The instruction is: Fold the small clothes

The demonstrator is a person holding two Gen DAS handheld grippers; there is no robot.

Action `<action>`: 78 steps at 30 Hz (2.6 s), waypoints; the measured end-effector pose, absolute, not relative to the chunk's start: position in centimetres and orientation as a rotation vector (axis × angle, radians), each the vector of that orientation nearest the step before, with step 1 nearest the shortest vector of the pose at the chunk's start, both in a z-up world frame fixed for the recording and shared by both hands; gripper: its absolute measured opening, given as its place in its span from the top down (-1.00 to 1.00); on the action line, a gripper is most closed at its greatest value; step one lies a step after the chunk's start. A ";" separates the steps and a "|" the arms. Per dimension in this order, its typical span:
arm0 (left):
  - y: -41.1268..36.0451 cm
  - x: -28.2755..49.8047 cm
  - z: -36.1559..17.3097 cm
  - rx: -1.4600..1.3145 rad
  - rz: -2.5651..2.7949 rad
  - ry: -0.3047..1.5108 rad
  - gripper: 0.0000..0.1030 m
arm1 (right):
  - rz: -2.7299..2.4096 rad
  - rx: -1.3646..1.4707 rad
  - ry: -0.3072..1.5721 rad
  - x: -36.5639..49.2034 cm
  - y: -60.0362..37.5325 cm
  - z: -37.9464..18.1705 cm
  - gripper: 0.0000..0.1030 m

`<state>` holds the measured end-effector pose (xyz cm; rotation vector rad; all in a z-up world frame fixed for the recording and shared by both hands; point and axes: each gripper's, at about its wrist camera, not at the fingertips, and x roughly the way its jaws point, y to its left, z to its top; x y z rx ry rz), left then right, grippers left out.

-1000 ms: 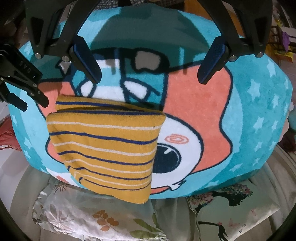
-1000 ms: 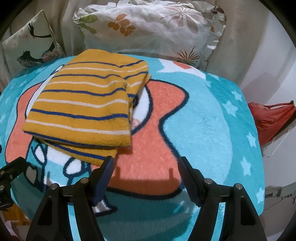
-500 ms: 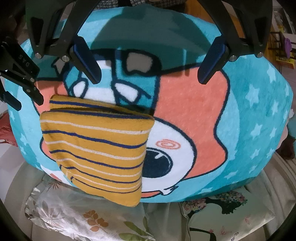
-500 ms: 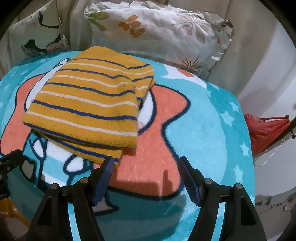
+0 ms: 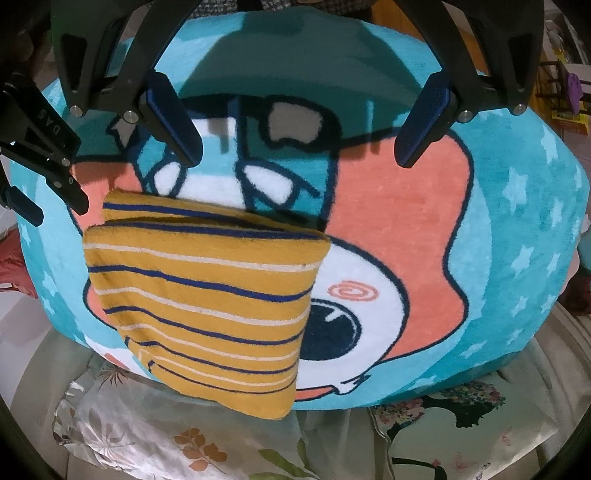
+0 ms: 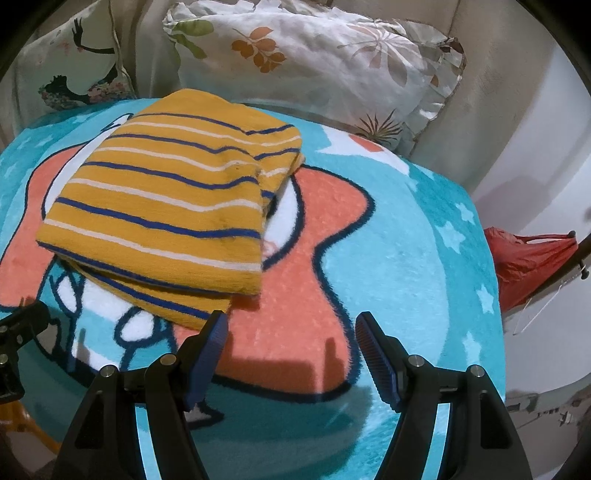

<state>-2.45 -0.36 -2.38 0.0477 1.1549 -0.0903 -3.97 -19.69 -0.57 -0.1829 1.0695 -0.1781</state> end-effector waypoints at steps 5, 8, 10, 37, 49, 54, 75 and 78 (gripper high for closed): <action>-0.6 -2.3 -2.6 0.050 -0.093 1.163 -1.00 | -0.179 -0.175 1.071 -3.9 -20.0 -0.7 -0.47; -0.7 -2.1 -2.9 0.047 -0.093 1.171 -1.00 | -0.177 -0.173 1.072 -3.8 -20.0 -0.8 -0.47; -0.8 -2.1 -3.0 0.045 -0.091 1.176 -1.00 | -0.178 -0.172 1.070 -3.9 -20.0 -0.8 -0.47; 0.1 -1.8 -4.7 -0.007 -0.090 1.233 -1.00 | -0.157 -0.164 1.021 -4.4 -19.3 0.6 -0.49; -0.2 -1.8 -4.4 -0.003 -0.091 1.222 -1.00 | -0.156 -0.169 1.025 -4.4 -19.5 0.8 -0.51; -0.6 -1.9 -4.2 0.000 -0.084 1.215 -1.00 | -0.176 -0.177 1.047 -4.4 -19.7 0.4 -0.52; -1.6 -2.7 -2.4 0.009 -0.082 1.149 -1.00 | -0.187 -0.165 1.052 -5.0 -21.0 0.5 -0.52; -1.6 -2.8 -2.2 0.012 -0.082 1.140 -1.00 | -0.184 -0.166 1.051 -5.1 -21.0 0.6 -0.52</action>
